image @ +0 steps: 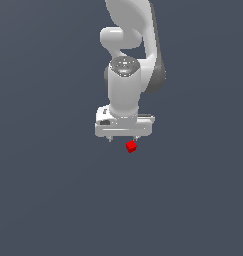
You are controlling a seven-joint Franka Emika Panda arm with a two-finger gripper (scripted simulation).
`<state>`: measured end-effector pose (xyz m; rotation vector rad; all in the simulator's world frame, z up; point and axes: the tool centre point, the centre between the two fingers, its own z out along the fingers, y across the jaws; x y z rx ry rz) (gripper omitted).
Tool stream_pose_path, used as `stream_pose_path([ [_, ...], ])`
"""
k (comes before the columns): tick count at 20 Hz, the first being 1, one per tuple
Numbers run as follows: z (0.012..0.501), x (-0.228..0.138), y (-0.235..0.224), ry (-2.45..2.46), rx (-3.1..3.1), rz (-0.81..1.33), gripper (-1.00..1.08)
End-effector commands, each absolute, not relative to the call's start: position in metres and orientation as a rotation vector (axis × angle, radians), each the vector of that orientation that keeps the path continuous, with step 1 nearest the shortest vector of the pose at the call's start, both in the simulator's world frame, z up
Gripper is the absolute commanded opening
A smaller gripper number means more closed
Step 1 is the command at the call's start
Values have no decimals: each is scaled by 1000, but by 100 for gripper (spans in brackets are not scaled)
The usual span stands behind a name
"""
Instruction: Pick up the red cube and move it to a goal position.
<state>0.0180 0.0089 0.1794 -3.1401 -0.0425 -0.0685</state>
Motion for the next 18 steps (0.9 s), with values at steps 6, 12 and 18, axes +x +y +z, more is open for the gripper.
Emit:
stream_pose_path([
  [6,171,15,12,-78,-3139,-65,100],
  [12,139,5,23,-216,-3132,-51,100],
  [18,84,-15,39,-446,-3106,-28,100],
])
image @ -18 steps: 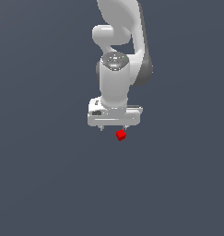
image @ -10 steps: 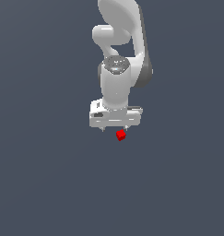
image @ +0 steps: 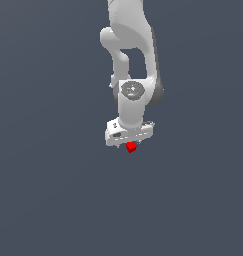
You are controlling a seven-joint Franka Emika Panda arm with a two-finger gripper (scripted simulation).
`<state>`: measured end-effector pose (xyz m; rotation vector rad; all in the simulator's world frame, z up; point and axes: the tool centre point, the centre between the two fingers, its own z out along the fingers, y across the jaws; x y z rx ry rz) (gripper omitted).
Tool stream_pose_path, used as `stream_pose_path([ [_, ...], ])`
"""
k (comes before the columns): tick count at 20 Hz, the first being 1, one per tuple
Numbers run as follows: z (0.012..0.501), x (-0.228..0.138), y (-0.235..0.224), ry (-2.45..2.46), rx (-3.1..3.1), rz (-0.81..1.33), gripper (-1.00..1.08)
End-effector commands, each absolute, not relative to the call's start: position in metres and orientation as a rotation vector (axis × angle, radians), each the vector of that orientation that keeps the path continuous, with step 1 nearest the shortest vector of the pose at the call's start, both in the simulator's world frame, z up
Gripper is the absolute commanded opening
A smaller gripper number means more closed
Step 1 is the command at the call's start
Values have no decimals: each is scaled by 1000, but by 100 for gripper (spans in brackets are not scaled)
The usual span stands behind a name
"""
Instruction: Pick up the red cube and move it to a goal position.
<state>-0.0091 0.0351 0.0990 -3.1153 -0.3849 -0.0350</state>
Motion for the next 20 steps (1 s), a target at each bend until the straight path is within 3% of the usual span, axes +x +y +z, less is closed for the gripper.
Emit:
stream_pose_path([
  [1,76,-19,42,-484,-3100,-24,100],
  [9,27,-38,52,-683,-3064,-3,100],
  [17,20,-40,52,-710,-3060,0,100],
  [18,20,-40,52,-710,-3060,0,-100],
  [20,20,-40,52,-710,-3060,0,-100],
])
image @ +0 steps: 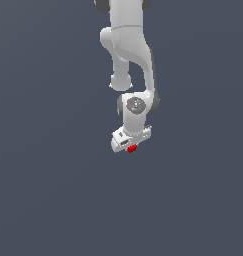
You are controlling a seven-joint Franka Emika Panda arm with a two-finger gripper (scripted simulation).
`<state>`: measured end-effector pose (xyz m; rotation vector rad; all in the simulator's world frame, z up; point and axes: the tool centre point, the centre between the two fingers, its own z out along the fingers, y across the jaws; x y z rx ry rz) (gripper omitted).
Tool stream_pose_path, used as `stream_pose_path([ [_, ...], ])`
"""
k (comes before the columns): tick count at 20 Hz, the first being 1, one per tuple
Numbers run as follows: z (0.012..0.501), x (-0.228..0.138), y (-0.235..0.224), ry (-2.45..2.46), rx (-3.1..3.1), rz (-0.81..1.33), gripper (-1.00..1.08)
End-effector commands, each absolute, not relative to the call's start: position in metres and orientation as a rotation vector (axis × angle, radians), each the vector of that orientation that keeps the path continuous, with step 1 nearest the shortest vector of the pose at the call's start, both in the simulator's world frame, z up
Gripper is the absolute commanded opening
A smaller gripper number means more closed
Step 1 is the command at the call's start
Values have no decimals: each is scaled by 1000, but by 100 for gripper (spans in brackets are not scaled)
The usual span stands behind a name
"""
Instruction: Pick up the red cube and move it to a goal position.
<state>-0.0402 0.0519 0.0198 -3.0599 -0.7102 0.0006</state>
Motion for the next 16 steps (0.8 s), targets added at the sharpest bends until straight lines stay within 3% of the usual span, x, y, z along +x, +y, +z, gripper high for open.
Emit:
stream_pose_path([
  [1,20,-40,52,-710,-3060,0,-100],
  [16,27,-27,48,-710,-3060,0,-100],
])
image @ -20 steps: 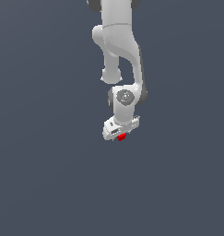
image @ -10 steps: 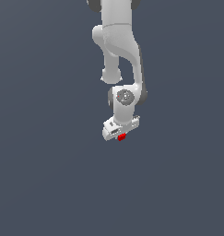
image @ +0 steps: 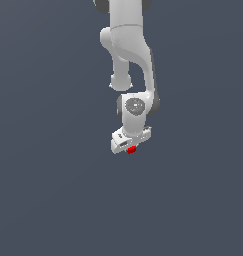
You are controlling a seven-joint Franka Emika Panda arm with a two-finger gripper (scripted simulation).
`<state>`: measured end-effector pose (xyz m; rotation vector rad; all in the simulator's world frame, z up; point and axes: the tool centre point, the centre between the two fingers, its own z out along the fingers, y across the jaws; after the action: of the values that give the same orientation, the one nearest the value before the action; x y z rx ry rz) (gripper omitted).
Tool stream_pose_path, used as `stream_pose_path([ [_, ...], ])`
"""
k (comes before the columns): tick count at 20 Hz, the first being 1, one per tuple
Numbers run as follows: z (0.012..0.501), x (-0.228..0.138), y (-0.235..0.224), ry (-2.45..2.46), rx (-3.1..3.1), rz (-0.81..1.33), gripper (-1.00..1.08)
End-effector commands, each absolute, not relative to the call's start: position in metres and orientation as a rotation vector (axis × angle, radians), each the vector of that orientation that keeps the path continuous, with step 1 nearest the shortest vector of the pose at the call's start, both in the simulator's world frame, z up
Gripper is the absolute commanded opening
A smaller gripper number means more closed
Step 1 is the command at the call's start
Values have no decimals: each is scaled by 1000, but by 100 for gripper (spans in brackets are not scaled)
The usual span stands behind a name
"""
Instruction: Pick up the red cube and move it to a goal position.
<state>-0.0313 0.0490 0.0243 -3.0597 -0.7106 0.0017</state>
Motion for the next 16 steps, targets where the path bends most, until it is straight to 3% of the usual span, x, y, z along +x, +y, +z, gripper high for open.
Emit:
stream_pose_path([
  [1,29,-24,46,-710,-3060,0,-100],
  [16,68,57,21,-710,-3060,0,-100],
])
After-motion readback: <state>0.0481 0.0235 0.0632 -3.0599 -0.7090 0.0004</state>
